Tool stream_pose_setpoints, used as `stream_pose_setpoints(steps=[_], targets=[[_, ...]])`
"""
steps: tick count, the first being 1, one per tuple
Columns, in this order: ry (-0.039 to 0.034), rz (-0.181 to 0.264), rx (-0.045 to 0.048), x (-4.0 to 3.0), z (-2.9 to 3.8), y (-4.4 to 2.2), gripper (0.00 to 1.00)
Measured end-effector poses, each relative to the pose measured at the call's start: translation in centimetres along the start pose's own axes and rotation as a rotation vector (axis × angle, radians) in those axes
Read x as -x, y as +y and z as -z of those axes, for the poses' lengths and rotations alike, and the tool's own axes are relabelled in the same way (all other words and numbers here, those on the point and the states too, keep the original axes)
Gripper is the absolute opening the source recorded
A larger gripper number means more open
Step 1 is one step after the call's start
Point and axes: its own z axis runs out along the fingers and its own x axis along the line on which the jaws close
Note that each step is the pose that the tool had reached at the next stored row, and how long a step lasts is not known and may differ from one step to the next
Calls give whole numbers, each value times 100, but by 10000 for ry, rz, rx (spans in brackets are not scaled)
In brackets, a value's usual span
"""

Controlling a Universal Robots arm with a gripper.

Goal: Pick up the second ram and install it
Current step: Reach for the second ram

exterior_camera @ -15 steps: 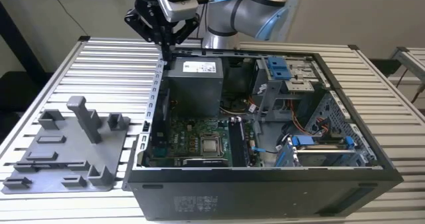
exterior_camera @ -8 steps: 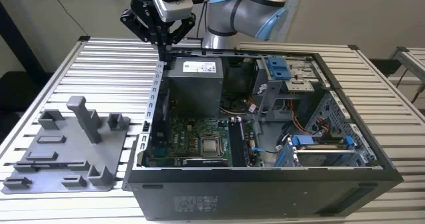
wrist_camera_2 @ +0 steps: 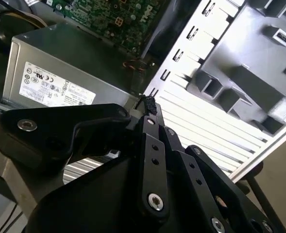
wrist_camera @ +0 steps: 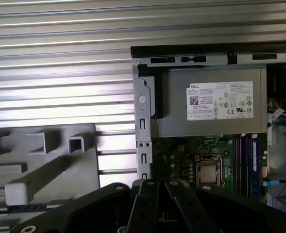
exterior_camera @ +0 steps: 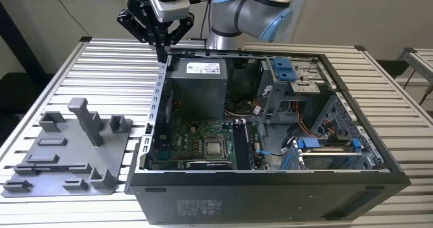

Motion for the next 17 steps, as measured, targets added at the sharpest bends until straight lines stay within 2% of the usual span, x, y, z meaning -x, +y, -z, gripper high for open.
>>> stream_pose_setpoints(steps=[7, 11, 17], targets=[[16, 0, -1, -104, 2, -8, 11], [49, -2, -4, -166, 3, -12, 11], [119, -5, -9, -322, 4, -23, 11]])
